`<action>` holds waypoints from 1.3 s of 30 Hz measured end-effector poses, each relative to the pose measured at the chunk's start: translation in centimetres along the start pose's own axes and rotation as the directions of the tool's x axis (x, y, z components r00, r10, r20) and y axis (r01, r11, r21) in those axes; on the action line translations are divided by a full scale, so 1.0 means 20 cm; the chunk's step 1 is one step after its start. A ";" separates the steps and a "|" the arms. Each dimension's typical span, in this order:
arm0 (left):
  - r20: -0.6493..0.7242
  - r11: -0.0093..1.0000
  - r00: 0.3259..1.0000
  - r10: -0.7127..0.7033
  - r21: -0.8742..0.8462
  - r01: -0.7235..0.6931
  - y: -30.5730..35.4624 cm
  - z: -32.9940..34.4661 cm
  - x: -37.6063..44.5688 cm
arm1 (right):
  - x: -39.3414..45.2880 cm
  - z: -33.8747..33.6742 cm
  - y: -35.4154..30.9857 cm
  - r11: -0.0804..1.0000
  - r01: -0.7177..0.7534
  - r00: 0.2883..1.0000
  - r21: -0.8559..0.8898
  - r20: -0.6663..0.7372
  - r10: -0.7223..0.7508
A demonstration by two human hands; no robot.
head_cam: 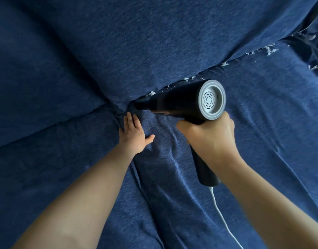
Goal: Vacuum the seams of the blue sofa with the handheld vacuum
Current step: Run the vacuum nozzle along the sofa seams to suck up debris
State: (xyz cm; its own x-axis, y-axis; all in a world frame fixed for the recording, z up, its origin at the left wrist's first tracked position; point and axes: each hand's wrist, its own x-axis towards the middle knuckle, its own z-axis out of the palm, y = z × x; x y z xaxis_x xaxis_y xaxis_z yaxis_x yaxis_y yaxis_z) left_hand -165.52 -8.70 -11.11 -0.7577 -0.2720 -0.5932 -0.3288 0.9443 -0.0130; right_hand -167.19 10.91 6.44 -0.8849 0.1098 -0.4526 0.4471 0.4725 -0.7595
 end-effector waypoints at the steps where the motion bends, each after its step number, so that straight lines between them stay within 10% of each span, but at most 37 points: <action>1: 0.000 1.000 1.000 -0.002 0.006 0.002 0.00 0.00 0.00 | 0.01 0.00 0.00 1.000 -0.005 1.000 -0.011 -0.006 0.005; 39: -0.026 1.000 1.000 0.007 0.004 -0.006 0.04 -0.02 0.02 | 0.05 -0.23 0.04 0.999 -0.031 0.994 0.018 -0.105 0.032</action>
State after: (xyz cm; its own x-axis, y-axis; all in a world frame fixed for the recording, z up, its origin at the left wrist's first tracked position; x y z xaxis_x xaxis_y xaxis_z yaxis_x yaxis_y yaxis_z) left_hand -166.31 -8.13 -11.00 -0.7743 -0.2705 -0.5721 -0.3217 0.9468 -0.0123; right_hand -168.33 15.44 7.48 -0.8788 0.2162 -0.4253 0.4762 0.4527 -0.7538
